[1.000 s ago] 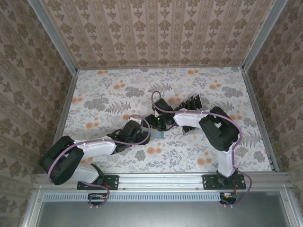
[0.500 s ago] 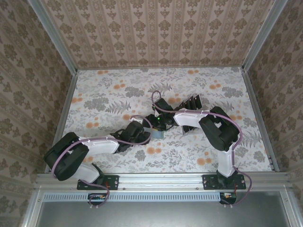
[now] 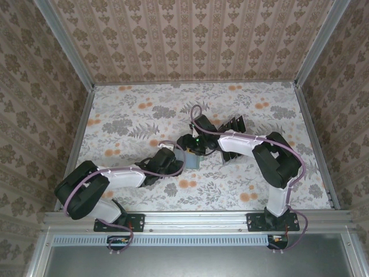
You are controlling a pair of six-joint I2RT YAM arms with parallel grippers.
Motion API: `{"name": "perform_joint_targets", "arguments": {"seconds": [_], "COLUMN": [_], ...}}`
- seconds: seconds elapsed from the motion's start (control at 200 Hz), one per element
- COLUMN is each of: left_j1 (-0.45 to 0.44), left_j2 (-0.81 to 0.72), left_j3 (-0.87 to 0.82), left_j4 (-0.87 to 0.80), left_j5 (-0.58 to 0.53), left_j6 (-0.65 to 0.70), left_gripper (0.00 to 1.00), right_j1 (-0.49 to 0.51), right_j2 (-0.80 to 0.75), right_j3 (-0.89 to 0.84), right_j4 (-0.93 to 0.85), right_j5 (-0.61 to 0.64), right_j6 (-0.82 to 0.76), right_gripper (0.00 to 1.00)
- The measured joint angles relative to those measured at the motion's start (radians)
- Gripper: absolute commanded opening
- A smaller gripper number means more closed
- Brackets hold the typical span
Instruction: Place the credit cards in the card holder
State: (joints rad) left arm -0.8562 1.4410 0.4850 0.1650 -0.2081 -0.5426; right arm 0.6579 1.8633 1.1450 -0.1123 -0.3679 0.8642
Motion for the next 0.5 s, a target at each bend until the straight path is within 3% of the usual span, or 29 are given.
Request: {"name": "perform_joint_targets", "arguments": {"seconds": [0.5], "left_j1": [-0.001], "left_j2": [-0.001], "left_j3": [0.0], "left_j4": [0.0], "left_j5": [-0.002], "left_j6": [-0.003], "left_gripper": [0.81], "right_j1": [0.002], "right_j2": [0.023], "right_j3": [-0.035], "right_j4": [0.035], "right_j5": [-0.016], "right_j6": [0.007], "right_gripper": [0.62]}}
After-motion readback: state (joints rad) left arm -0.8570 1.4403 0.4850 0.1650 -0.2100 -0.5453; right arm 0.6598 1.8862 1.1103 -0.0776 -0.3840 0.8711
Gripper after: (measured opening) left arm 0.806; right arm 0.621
